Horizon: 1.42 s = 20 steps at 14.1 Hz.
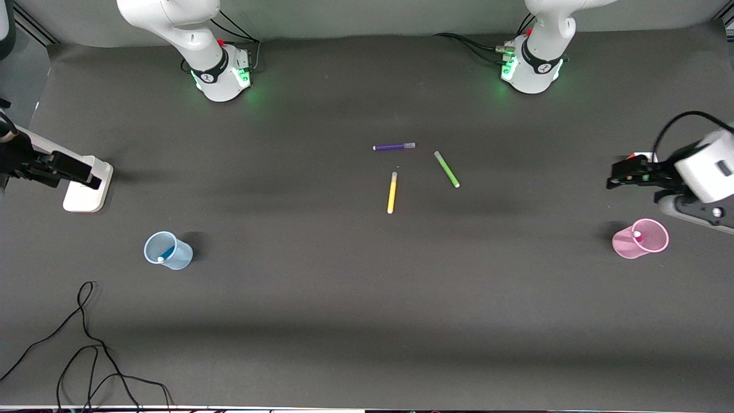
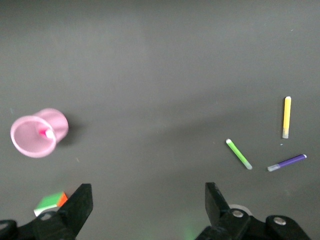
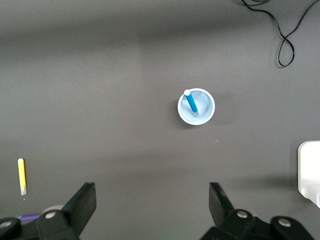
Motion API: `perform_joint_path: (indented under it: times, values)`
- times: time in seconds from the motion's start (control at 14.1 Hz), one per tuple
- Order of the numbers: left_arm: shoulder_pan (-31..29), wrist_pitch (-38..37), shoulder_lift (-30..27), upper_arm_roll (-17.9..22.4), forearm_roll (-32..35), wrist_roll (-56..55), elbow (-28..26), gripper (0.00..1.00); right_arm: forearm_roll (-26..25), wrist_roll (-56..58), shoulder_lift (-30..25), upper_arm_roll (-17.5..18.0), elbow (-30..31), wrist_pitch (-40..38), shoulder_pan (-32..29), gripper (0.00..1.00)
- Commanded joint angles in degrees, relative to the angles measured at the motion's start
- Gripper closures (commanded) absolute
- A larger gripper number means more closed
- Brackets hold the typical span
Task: Place pink and blue markers in matching cups
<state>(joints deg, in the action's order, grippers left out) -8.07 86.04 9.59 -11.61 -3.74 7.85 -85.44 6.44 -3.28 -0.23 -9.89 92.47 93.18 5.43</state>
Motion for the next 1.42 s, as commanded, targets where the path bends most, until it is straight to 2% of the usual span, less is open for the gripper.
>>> perform_joint_path:
  times: [0.0, 0.14, 0.21, 0.5, 0.85, 0.92, 1.07, 1.35]
  values:
    - [3.2, -5.2, 0.8, 0.7, 4.2, -7.2, 1.7, 0.00, -0.6, -1.2, -2.2, 1.5, 1.9, -1.2, -1.3, 0.00]
    - [6.9, -7.9, 0.5, 0.8, 10.7, -8.5, 1.3, 0.00, -0.6, -1.5, -2.2, 1.6, 2.0, -2.0, -1.3, 0.00]
    - [7.2, -8.0, 0.3, 0.9, 10.9, -9.9, 1.1, 0.00, -0.7, -1.5, -2.2, 1.7, 2.1, -2.7, -1.3, 0.00]
    - [8.2, -6.7, -0.7, 0.9, 10.6, -10.7, -0.2, 0.00, -1.4, -1.3, -2.1, 2.1, 2.9, -3.0, -1.3, 0.00]
    - [8.6, 3.4, -9.0, 1.9, 9.8, -10.7, -11.7, 0.00, -3.6, -1.3, -1.3, 2.4, 3.2, -2.8, -1.1, 0.00]
    - [9.4, 5.4, -10.4, 3.6, 8.9, -10.7, -13.4, 0.00, -4.2, -1.3, -1.3, 3.2, 3.8, -2.8, -1.1, 0.00]
    - [12.4, 6.4, -10.6, 7.5, 7.4, -10.7, -14.1, 0.00, -4.2, -1.4, -1.3, 3.8, 4.0, -2.4, -1.2, 0.00]
    - [12.3, 6.7, -9.5, 7.5, 7.4, -10.7, -13.7, 0.00, -4.3, -1.3, -0.9, 3.9, 4.1, -2.1, -1.5, 0.00]
